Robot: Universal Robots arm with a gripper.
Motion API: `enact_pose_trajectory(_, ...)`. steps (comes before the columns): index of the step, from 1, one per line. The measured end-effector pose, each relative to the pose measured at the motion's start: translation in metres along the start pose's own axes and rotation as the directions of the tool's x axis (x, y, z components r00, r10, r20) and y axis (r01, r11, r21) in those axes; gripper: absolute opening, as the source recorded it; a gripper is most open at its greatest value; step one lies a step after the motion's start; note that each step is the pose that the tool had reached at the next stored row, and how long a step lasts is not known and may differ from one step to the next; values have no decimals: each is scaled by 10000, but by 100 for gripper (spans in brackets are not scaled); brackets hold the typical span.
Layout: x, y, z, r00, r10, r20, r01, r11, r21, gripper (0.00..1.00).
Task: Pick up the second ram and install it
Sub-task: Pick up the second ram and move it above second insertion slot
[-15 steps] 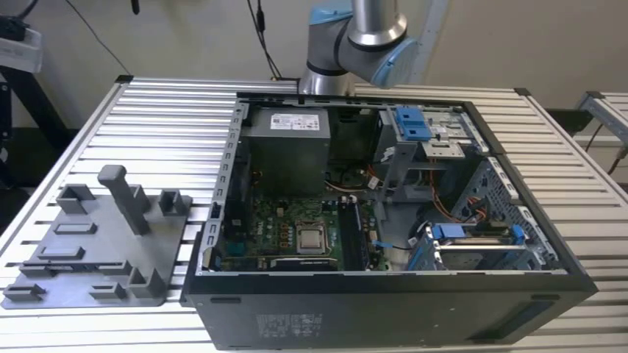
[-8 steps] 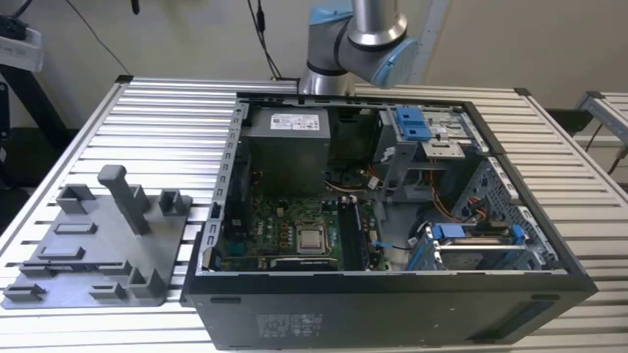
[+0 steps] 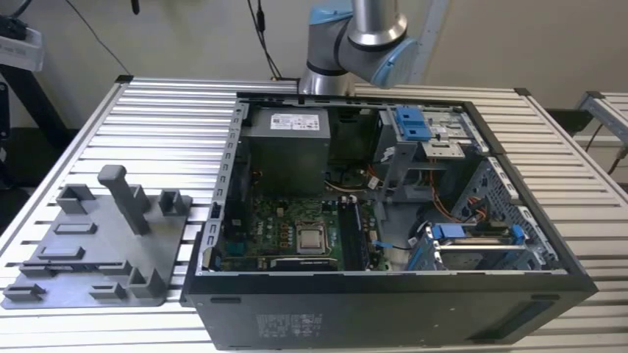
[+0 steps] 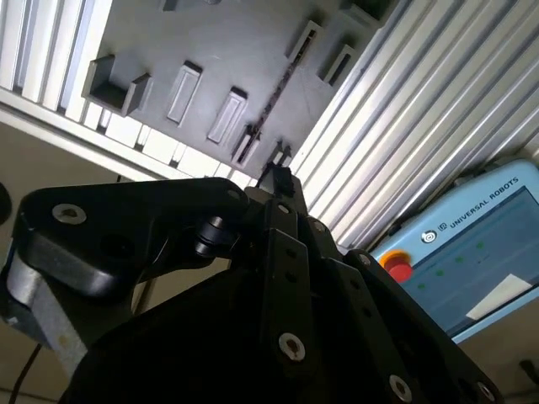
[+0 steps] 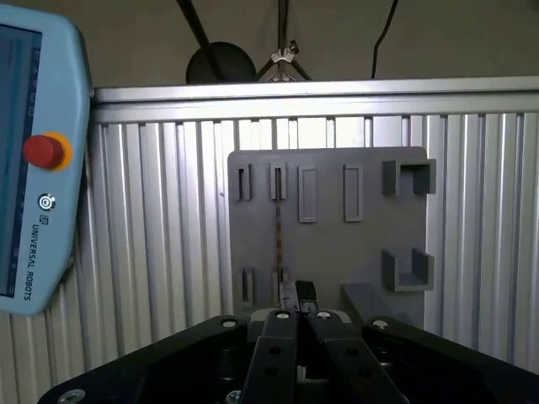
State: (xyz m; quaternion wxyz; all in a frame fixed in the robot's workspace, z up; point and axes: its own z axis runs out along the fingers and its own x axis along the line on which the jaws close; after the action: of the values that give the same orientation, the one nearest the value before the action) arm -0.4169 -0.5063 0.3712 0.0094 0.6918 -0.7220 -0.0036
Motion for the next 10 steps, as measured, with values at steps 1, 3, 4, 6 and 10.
enact_pose_trajectory(1, -1, 1, 0, 10000, 2, 0, -2, 10000, 0, 11)
enact_pose_trajectory(3, -1, 1, 0, 10000, 2, 0, -2, 10000, 0, 11)
enact_pose_trajectory(4, -1, 1, 0, 10000, 2, 0, -2, 10000, 0, 11)
enact_pose_trajectory(6, -1, 1, 0, 10000, 1, 0, -1, 10000, 0, 12)
enact_pose_trajectory(10, -1, 0, 0, 10000, 0, 0, 0, 10000, 0, 24)
